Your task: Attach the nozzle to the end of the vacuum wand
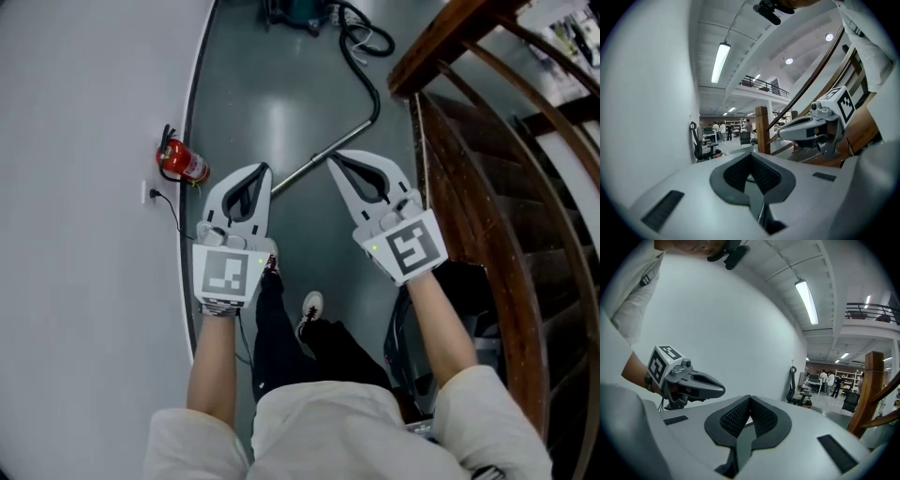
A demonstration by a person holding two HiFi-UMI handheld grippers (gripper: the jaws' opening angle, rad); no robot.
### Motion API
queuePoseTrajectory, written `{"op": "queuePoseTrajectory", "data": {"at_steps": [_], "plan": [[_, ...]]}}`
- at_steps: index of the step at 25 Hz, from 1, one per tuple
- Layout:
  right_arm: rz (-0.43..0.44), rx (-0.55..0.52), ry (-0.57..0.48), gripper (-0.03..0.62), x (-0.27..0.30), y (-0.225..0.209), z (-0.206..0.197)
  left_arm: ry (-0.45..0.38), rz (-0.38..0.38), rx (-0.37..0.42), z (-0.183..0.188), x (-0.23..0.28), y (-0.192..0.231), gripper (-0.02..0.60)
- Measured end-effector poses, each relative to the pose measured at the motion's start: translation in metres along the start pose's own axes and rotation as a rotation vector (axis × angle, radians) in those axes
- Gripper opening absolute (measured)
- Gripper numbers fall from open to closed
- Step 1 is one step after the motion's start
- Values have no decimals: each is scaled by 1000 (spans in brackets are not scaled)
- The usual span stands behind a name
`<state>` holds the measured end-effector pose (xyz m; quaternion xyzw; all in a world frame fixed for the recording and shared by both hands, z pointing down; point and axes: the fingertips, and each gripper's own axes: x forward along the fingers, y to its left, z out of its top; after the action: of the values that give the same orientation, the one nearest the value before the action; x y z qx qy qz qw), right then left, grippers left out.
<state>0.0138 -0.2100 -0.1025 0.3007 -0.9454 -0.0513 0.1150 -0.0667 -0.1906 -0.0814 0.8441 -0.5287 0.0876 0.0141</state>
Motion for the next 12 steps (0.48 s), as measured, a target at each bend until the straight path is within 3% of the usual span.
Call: {"op": "queuePoseTrajectory", "data": {"at_steps": [5,12], "plan": [[11,53,-53,26,-41,6,55,-79,5,12,70,-22,-17,0],[-2,77,-117,28,-97,19,86,-116,-12,90,122,-63,-49,0]]}}
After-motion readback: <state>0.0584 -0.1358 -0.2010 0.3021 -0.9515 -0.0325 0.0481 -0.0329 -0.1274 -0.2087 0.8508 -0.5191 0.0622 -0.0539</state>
